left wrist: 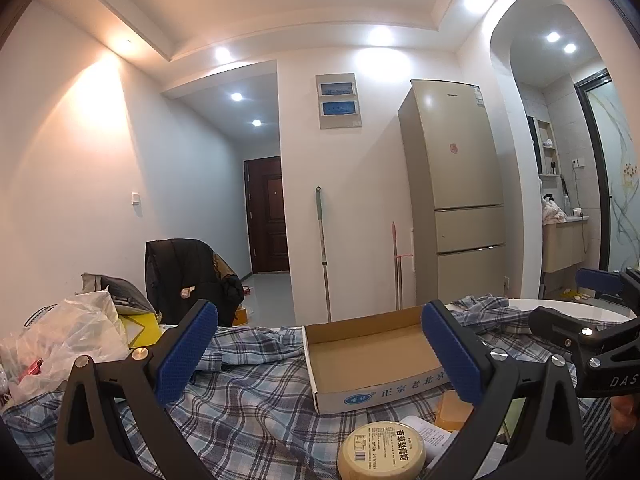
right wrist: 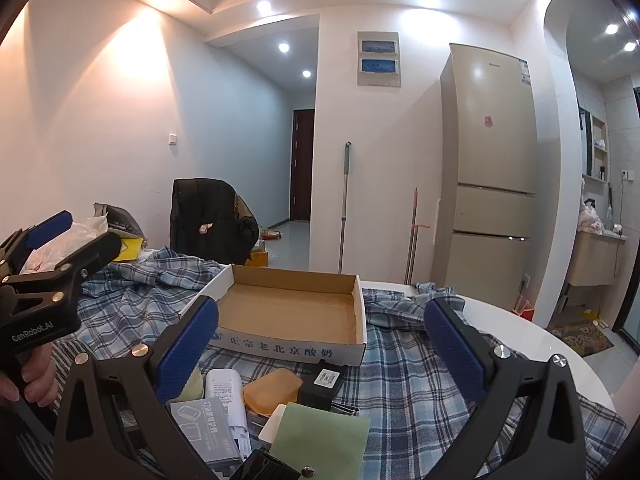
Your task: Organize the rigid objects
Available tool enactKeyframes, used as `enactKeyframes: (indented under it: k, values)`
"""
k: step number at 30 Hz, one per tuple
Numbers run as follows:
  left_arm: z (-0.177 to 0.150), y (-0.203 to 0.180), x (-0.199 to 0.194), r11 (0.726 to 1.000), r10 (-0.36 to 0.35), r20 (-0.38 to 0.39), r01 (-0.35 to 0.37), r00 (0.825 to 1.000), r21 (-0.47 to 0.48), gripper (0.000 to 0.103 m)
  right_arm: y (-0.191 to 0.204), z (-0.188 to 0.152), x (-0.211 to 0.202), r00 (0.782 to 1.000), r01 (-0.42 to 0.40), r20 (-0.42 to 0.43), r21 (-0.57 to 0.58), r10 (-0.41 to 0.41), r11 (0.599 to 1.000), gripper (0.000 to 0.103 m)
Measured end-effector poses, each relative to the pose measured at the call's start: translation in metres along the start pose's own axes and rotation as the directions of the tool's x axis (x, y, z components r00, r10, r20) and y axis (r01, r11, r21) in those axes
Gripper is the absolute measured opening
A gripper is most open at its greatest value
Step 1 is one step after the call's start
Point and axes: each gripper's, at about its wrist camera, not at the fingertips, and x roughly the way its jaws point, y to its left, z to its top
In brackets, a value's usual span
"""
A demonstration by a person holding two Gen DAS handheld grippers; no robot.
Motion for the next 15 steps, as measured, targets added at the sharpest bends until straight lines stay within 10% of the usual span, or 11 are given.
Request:
enactKeyframes:
  k: [15]
  values:
    - [0.0029,-0.0045,-0.0005,1.0,-0.012,-0.007,0.012,1.0,0.013,0.103,0.0062,0.0009,-0.0033,1.0,-0.002,0.01,-0.028,0.002,1.0,0.103]
